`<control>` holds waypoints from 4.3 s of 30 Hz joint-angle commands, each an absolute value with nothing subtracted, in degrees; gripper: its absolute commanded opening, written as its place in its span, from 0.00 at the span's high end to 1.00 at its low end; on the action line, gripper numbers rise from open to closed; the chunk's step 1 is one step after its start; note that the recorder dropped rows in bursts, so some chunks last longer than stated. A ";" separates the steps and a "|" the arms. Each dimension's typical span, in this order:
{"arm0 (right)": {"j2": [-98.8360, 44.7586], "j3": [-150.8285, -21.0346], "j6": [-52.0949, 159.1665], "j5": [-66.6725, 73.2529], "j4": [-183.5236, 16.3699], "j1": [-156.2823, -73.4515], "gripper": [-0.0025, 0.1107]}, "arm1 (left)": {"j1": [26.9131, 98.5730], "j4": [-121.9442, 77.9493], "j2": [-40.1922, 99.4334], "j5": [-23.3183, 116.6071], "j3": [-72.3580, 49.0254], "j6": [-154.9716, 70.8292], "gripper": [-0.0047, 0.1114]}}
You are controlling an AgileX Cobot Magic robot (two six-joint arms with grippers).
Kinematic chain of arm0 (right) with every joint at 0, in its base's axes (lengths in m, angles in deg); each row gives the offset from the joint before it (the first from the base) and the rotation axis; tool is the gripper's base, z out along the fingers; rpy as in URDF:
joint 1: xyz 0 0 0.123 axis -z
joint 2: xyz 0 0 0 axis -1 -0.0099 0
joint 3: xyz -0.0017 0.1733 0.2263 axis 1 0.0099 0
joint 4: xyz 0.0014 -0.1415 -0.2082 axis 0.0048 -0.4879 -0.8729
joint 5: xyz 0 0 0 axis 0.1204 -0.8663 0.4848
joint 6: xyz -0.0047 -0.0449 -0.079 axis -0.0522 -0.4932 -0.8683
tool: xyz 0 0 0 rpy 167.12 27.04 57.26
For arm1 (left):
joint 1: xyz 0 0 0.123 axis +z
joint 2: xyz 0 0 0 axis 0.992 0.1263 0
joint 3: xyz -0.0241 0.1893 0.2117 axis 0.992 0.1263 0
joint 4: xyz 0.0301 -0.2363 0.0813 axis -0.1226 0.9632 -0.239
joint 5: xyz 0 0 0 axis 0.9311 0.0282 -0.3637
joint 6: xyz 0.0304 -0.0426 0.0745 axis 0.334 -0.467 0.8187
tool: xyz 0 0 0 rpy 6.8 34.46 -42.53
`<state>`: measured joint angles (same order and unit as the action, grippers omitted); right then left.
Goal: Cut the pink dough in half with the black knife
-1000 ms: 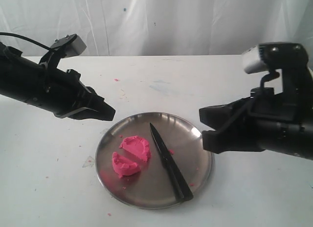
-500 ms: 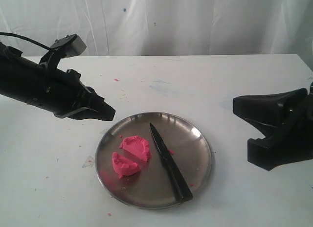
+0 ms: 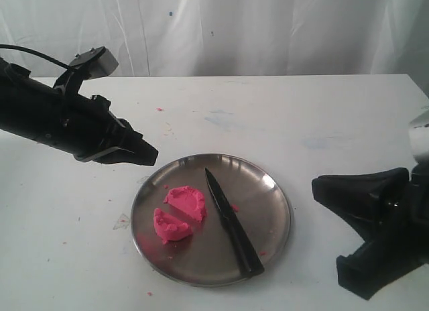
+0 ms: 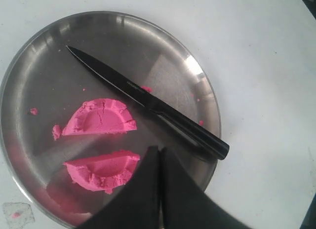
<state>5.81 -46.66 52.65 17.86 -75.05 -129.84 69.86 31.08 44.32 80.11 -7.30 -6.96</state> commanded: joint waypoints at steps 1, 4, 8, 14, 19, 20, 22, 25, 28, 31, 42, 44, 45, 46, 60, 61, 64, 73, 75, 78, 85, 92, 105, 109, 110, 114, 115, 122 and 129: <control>9.77 -45.59 52.91 14.51 -75.68 -131.66 0.98 | 69.46 31.91 43.80 80.84 -6.98 -6.92 0.96; 12.44 -45.59 52.91 14.79 -75.68 -131.65 0.98 | 69.46 31.91 43.80 80.84 -6.98 -6.92 0.96; 16.17 -45.59 52.91 15.96 -75.68 -131.65 0.98 | 69.46 31.91 43.80 80.84 -6.98 -6.92 0.96; 21.23 -45.59 52.91 16.46 -75.68 -131.65 0.98 | 69.46 31.91 43.80 80.84 -6.98 -6.92 0.96; 23.08 -45.59 52.91 16.46 -75.68 -131.65 0.98 | 69.46 31.91 43.80 80.84 -6.98 -6.92 0.96; 23.20 -45.59 52.91 16.46 -75.68 -131.65 0.98 | 69.46 31.91 43.80 80.84 -6.98 -6.92 0.96; 23.31 -45.59 52.91 16.46 -75.68 -131.65 0.98 | 69.46 31.91 43.80 80.84 -6.98 -6.92 0.96; 23.31 -45.59 52.91 16.46 -75.68 -131.65 0.98 | 69.46 31.91 43.80 80.84 -6.98 -6.92 0.96; 23.30 -45.59 52.58 16.46 -75.93 -131.65 0.98 | 69.46 31.91 43.80 80.84 -6.98 -6.92 0.96; 23.30 -45.59 51.03 18.31 -75.93 -131.65 0.98 | 69.46 31.91 43.80 80.84 -6.98 -6.92 0.96; 28.69 -38.77 48.65 15.12 -75.47 -125.91 0.98 | 69.46 31.91 43.80 80.84 -6.98 -6.92 0.96; 30.56 -35.73 49.28 15.13 -73.67 -122.48 0.98 | 69.46 31.91 43.80 80.84 -6.98 -6.92 0.96; 31.32 -34.86 49.28 15.13 -72.58 -121.33 0.98 | 69.46 31.91 43.80 80.84 -6.98 -6.92 0.96; 33.13 -32.71 49.28 15.13 -71.20 -119.23 0.98 | 69.46 31.91 43.80 80.84 -6.98 -6.92 0.96; 42.68 -21.03 49.51 13.75 -69.95 -112.28 0.98 | 69.46 31.91 43.80 80.84 -6.98 -6.92 0.96; 42.68 -21.03 49.51 13.49 -70.13 -112.28 0.98 | 69.46 31.91 43.80 80.84 -6.98 -6.92 0.96; 42.68 -21.03 49.37 13.25 -70.46 -112.28 0.98 | 69.46 31.91 43.80 80.84 -6.98 -6.92 0.96; 44.76 -21.03 43.67 13.89 -72.87 -112.28 0.98 | 69.46 31.91 43.80 80.84 -6.98 -6.92 0.96; 44.76 -21.03 43.78 16.72 -73.69 -112.28 0.98 | 69.46 31.91 43.80 80.84 -6.98 -6.92 0.96; 44.76 -21.03 43.93 20.27 -74.82 -112.28 0.98 | 69.46 31.79 43.80 80.84 -6.98 -6.92 0.96; 44.76 -21.03 54.71 21.37 -80.61 -112.28 0.98 | 69.46 31.79 43.80 80.84 -6.98 -6.92 0.96; 44.76 -21.03 54.60 22.50 -80.53 -112.28 0.98 | 69.46 31.79 43.80 80.84 -6.98 -6.92 0.96; 44.76 -21.03 54.60 22.50 -80.53 -112.28 0.98 | 69.46 31.79 43.80 80.84 -6.98 -6.92 0.96; 44.76 -21.03 54.60 22.50 -80.53 -112.28 0.98 | 69.46 31.79 43.80 80.84 -6.98 -6.92 0.96; 44.76 -21.03 54.60 22.50 -80.53 -112.28 0.98 | 69.46 31.79 43.80 80.84 -6.98 -6.92 0.96; 44.76 -21.03 54.23 22.50 -80.53 -112.28 0.98 | 69.46 31.78 44.17 79.65 -5.55 -6.92 0.96; 44.76 -21.03 54.23 22.50 -80.53 -112.28 0.98 | 69.46 31.78 44.22 78.17 -4.21 -6.92 0.96; 44.76 -21.03 54.23 22.50 -80.64 -112.28 0.98 | 66.95 12.76 35.82 65.55 6.64 -6.92 0.96; 44.76 -21.03 54.23 22.50 -80.64 -112.28 0.98 | 65.01 10.44 18.40 63.93 14.97 -6.92 0.96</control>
<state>44.43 -21.31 54.23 22.55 -80.10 -112.38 65.43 10.14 24.92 62.88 12.95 -6.96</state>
